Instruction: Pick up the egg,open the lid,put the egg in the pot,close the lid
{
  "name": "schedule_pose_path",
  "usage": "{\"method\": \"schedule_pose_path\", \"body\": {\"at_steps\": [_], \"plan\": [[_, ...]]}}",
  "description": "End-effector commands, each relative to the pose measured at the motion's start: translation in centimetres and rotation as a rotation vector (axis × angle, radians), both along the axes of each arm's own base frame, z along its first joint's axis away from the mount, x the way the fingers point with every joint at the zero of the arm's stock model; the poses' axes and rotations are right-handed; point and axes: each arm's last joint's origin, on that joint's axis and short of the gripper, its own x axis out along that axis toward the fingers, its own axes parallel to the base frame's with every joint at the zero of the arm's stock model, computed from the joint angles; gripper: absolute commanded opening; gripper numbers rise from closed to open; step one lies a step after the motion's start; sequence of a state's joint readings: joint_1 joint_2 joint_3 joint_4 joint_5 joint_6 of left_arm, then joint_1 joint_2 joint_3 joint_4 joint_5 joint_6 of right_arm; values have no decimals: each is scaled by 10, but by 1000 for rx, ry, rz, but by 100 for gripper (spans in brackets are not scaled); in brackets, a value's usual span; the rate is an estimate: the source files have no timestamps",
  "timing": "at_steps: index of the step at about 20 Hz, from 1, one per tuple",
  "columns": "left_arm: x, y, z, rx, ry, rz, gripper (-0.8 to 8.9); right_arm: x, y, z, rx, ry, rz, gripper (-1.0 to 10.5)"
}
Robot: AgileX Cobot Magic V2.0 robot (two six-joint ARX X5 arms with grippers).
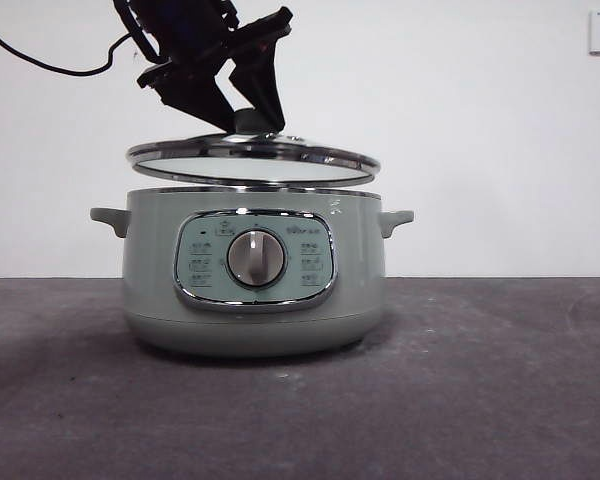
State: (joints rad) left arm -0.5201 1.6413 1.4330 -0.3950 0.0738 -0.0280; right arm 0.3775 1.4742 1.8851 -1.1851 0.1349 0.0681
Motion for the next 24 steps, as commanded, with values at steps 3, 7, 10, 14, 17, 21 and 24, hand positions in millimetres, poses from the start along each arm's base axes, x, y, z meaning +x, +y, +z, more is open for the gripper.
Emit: {"method": "schedule_pose_path", "body": {"at_steps": [3,7,10,14,17,21,24], "plan": [[-1,-2,14,-66,-62,3,-9,1,-1,0,6,-2,-13,472],[0,-2,1,-57,-38,7,-9,1,-1,0,5,-1,-13,472],[-2,-2,-16,-40,-8,6,-9,1,-1,0,5,0,-13,472],[-4,-2,-29,-33,4,2,-9,1,-1,0,5,1,-13,472],[-6,-1,-34,-1,47,0,-7,0,-1,0,4,4,-13,472],[-7,1,-36,38,49,35,73,0,-1,0,5,4,-12,472],[-6,0,-35,32,36,38,167,0,-1,0,6,7,-9,472]]}}
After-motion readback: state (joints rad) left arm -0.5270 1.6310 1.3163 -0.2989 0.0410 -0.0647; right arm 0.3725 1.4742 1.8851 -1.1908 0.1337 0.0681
